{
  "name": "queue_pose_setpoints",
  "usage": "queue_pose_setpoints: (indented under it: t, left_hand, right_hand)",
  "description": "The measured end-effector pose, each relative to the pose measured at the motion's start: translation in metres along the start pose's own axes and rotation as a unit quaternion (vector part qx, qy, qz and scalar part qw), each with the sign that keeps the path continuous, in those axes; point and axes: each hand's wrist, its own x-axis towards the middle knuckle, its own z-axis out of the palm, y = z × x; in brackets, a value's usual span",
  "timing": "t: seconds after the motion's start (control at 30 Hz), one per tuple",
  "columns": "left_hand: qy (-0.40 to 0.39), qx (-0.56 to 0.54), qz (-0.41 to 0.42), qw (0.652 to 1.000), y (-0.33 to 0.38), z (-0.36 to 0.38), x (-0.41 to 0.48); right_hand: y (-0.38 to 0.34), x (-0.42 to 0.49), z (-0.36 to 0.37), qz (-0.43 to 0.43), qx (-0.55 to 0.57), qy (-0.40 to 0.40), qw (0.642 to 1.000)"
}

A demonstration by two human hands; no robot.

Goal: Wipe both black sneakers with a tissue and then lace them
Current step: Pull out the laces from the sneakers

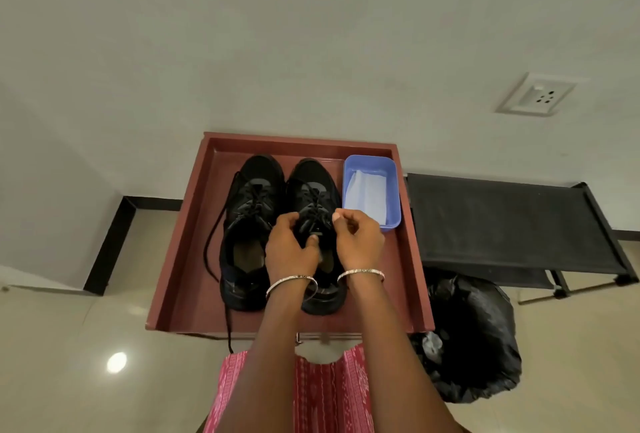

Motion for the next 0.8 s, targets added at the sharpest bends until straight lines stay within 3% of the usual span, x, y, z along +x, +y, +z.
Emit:
queue_pose_setpoints:
  t: [0.23,0.37,0.47,0.53,0.57,0.7,0.8]
  left_hand:
    - [-0.001,0.125,0.026,0.992,0.002,0.001,0.019]
    - [-0.003,0.149,0.030,0.988,0.004,0.001,0.023]
    - [-0.016,0.155,0.035,0.987,0.006,0.001,0.022]
    - [-0.020,0.159,0.036,0.986,0.007,0.001,0.021]
    - [-0.021,0.161,0.037,0.986,0.007,0.002,0.020]
    - [-0.025,0.161,0.031,0.986,0.012,0.002,0.017]
    - [-0.023,0.164,0.025,0.986,0.014,0.001,0.016]
  right_hand:
    - [-0.002,0.038,0.018,0.055,-0.018,-0.041,0.997]
    - [-0.010,0.039,0.009,0.141,0.182,-0.097,0.968]
    - [-0.027,0.038,-0.008,0.169,0.392,-0.157,0.891]
    - [-0.034,0.037,-0.019,0.147,0.514,-0.176,0.826]
    - [-0.037,0.036,-0.024,0.125,0.543,-0.181,0.810]
    - [-0.044,0.031,-0.041,0.019,0.563,-0.186,0.805]
    - [-0.048,0.033,-0.064,-0.056,0.613,-0.197,0.763]
